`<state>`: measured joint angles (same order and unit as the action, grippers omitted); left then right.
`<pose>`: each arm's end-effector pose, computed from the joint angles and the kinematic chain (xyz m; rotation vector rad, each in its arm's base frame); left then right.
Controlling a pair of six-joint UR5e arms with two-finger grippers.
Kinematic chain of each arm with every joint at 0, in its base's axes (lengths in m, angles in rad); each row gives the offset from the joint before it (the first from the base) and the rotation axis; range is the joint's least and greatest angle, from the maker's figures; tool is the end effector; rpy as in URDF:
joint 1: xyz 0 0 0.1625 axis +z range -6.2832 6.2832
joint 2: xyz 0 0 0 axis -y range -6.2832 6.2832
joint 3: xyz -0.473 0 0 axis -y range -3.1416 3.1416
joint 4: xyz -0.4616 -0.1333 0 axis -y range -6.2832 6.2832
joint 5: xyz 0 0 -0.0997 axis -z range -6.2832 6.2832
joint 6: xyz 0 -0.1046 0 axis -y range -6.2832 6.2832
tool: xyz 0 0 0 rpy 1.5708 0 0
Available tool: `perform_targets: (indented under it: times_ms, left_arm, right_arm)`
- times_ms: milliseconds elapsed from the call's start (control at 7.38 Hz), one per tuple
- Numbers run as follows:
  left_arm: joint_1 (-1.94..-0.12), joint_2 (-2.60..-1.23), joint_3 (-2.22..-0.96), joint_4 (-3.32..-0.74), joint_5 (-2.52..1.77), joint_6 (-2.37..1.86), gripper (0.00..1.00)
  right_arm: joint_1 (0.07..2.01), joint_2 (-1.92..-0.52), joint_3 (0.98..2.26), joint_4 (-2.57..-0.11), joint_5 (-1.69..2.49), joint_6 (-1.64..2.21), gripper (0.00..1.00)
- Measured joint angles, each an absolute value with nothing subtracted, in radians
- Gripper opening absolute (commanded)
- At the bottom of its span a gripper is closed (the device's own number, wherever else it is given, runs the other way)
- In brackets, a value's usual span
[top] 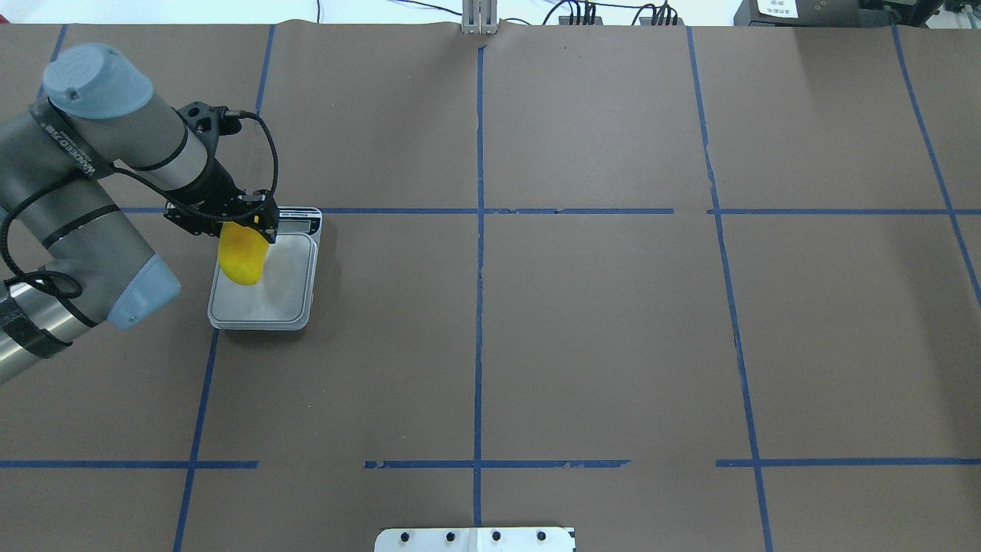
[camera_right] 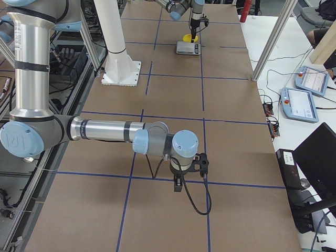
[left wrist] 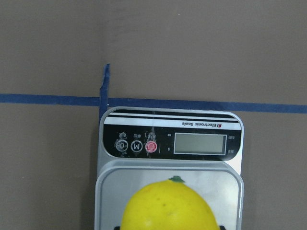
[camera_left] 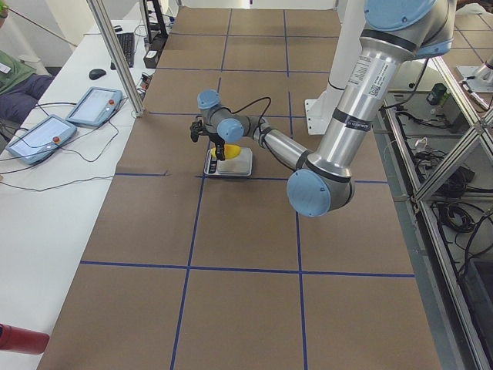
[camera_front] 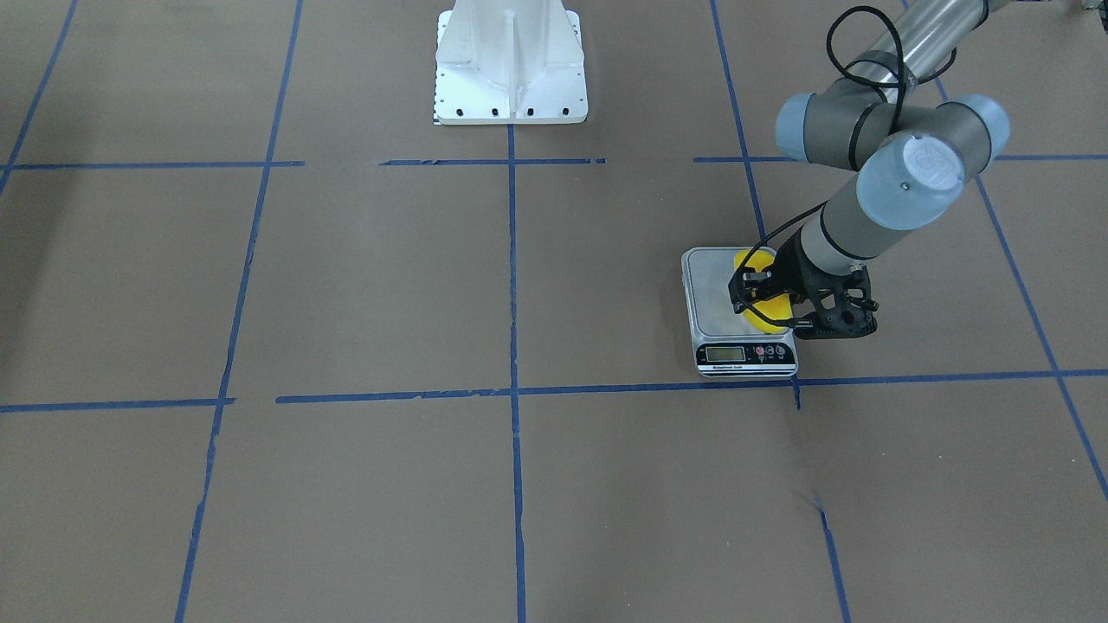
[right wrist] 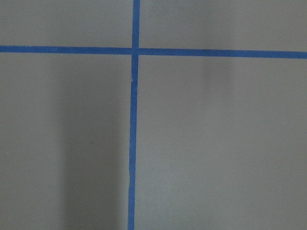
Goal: Weigh mango
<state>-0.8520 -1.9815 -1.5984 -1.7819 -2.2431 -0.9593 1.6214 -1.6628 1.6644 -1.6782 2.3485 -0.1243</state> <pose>0.4332 -0.5986 0.4051 -0.0649 0.8957 -0.0059 0.0856 -0.5057 0.7174 -0.0322 -0.7827 -0.0287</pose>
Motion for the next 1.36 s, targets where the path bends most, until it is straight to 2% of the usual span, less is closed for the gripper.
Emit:
perform_targets:
  times_ms: [136,271,949,1356]
  left_arm:
    - [-0.845,-1.979,-1.591,-1.794,-2.241,-0.963,0.34]
    - [-0.842,-1.975,-1.588,-1.797,-2.240,-0.963,0.99]
    - [-0.868,-1.963,-1.637,-1.789,-2.235,-0.953,1.00]
    - [-1.020,-1.939,-1.742,-1.693,-2.236,-0.823,1.00]
  right_arm:
    - [1.621,-1.663,1.664,-1.678,2.349,-0.124,1.00]
    - [1.621,-1.663,1.664,-1.678,2.349,-0.124,1.00]
    - [1.621,-1.663,1.664,-1.677,2.349,-0.124,1.00]
    - [1.621,-1.663,1.664,-1.678,2.348,-0.124,1.00]
